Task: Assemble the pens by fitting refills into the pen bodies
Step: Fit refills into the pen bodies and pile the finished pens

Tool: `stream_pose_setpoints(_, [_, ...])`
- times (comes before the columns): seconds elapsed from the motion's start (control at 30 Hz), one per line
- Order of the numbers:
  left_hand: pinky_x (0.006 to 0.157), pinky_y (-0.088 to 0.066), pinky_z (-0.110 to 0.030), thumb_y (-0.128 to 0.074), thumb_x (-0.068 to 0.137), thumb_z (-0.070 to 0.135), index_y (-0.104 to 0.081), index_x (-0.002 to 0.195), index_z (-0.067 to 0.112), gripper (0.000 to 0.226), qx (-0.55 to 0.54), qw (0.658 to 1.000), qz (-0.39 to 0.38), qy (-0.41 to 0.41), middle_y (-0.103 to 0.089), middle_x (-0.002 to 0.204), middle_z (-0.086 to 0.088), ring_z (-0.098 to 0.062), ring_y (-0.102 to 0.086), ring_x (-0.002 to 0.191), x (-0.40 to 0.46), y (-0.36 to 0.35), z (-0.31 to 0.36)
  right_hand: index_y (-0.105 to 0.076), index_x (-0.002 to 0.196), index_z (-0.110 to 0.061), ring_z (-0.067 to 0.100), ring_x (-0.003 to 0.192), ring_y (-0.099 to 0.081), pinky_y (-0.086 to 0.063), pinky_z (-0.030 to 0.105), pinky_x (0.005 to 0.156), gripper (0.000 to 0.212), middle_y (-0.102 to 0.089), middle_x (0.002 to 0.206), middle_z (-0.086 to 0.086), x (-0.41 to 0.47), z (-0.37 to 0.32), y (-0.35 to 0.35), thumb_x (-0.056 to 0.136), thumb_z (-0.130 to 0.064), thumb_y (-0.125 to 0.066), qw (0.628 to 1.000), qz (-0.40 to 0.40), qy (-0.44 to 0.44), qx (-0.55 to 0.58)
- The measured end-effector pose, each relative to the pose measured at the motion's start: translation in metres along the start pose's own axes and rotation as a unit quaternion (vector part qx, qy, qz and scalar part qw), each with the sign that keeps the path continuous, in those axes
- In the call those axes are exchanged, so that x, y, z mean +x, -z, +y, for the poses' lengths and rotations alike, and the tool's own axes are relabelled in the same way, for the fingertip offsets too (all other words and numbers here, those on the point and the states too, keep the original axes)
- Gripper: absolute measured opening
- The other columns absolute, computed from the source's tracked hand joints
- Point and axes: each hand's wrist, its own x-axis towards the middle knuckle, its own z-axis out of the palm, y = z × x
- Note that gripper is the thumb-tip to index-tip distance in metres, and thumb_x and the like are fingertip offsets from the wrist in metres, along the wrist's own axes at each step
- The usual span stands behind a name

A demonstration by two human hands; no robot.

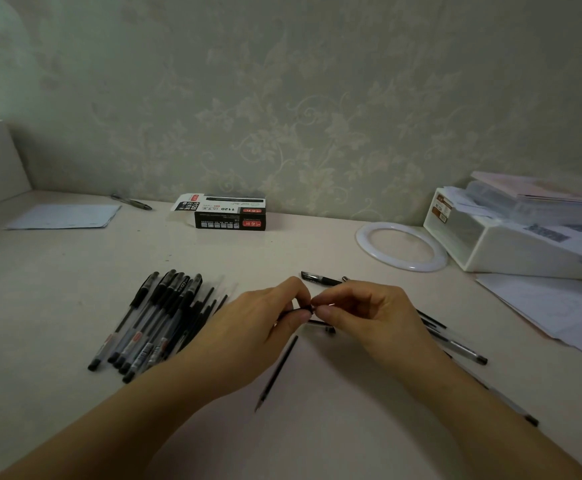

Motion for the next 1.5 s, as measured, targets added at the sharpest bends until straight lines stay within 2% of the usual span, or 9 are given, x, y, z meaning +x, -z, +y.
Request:
stream_pose_setpoints(0.2, [0.051,-0.040,-0.026,-0.042,0.099,0.036,-0.047,0.106,0.039,0.009,-0.055,0.998,-0.008,0.012,-0.054,0.069,0.005,-0.011,-0.047,0.056,0.001,0.001,0.001,-0.078,0.091,-0.019,0.010,0.083,-0.072,-0.053,0.014,0.070,0.019,-0.077,0.087,-0.004,0.000,-0.001,-0.001,0.083,-0.003,-0.074,1.000,0.014,-0.004,0.025])
stream_pose_setpoints(0.37, [0.050,-0.037,-0.013,-0.041,0.100,0.031,-0.050,0.111,0.039,0.016,-0.070,0.997,-0.008,0.035,-0.051,0.064,0.009,-0.004,-0.045,0.052,0.001,0.002,0.000,-0.078,0.086,-0.026,0.008,0.085,-0.071,-0.052,0.012,0.077,0.020,-0.076,0.087,-0.006,0.002,0.001,0.004,0.081,-0.006,-0.076,0.999,0.042,-0.001,0.016])
stream_pose_setpoints(0.53, [0.050,-0.037,-0.016,-0.038,0.100,0.034,-0.050,0.113,0.042,0.019,-0.051,0.997,0.006,0.053,-0.052,0.065,0.003,-0.005,-0.044,0.052,0.002,0.002,-0.003,-0.074,0.087,-0.029,0.007,0.081,-0.070,-0.053,0.014,0.074,0.013,-0.074,0.086,-0.006,0.005,0.005,0.007,0.082,-0.017,-0.077,0.994,0.104,-0.017,0.008])
stream_pose_setpoints(0.6, [0.050,-0.036,-0.021,-0.036,0.100,0.036,-0.049,0.115,0.045,0.022,-0.040,0.998,0.007,0.055,-0.054,0.067,-0.003,-0.007,-0.042,0.051,0.001,0.003,-0.005,-0.073,0.085,-0.027,0.004,0.075,-0.067,-0.052,0.013,0.070,0.012,-0.072,0.081,-0.009,0.004,0.007,0.009,0.082,-0.016,-0.077,0.991,0.117,-0.004,-0.070])
stream_pose_setpoints(0.8, [0.048,-0.032,-0.020,-0.037,0.100,0.035,-0.050,0.116,0.046,0.023,-0.029,0.998,0.003,0.064,-0.053,0.065,-0.003,-0.009,-0.040,0.049,0.001,0.001,-0.005,-0.075,0.094,-0.024,-0.003,0.074,-0.055,-0.038,0.005,0.069,0.015,-0.066,0.083,-0.012,0.000,0.014,0.001,0.088,-0.012,-0.067,0.930,-0.008,0.083,-0.358])
stream_pose_setpoints(0.93, [0.050,-0.035,-0.026,-0.038,0.101,0.033,-0.051,0.117,0.045,0.025,-0.036,0.997,-0.003,0.067,-0.054,0.065,-0.006,-0.009,-0.039,0.050,0.001,0.002,-0.003,-0.075,0.100,-0.025,0.001,0.078,-0.054,-0.044,0.016,0.073,0.019,-0.067,0.089,-0.008,-0.001,0.015,0.000,0.092,-0.014,-0.062,0.924,-0.021,0.089,-0.370])
stream_pose_setpoints(1.0, [0.052,-0.038,-0.029,-0.038,0.101,0.031,-0.052,0.118,0.045,0.026,-0.034,0.997,-0.003,0.069,-0.054,0.064,-0.003,-0.009,-0.040,0.051,0.001,0.003,-0.002,-0.075,0.099,-0.023,0.000,0.075,-0.052,-0.040,0.011,0.071,0.016,-0.067,0.088,-0.008,-0.001,0.013,-0.001,0.091,-0.014,-0.064,0.924,-0.014,0.105,-0.368])
stream_pose_setpoints(1.33, [0.050,-0.033,-0.020,-0.040,0.101,0.028,-0.054,0.118,0.047,0.029,-0.039,0.997,0.012,0.070,-0.051,0.059,0.005,-0.009,-0.043,0.050,0.001,0.000,-0.003,-0.071,0.089,-0.023,0.002,0.075,-0.056,-0.046,0.019,0.070,0.016,-0.065,0.083,-0.010,-0.001,0.011,-0.001,0.084,-0.011,-0.062,0.927,-0.016,0.061,-0.371])
stream_pose_setpoints(1.5, [0.052,-0.037,-0.016,-0.042,0.101,0.028,-0.057,0.119,0.045,0.030,-0.044,0.997,0.019,0.061,-0.053,0.059,0.009,-0.007,-0.046,0.053,0.001,-0.001,-0.003,-0.070,0.097,-0.023,0.004,0.081,-0.055,-0.046,0.021,0.076,0.014,-0.063,0.088,-0.008,0.000,0.015,-0.003,0.089,-0.016,-0.062,0.919,-0.018,0.068,-0.387])
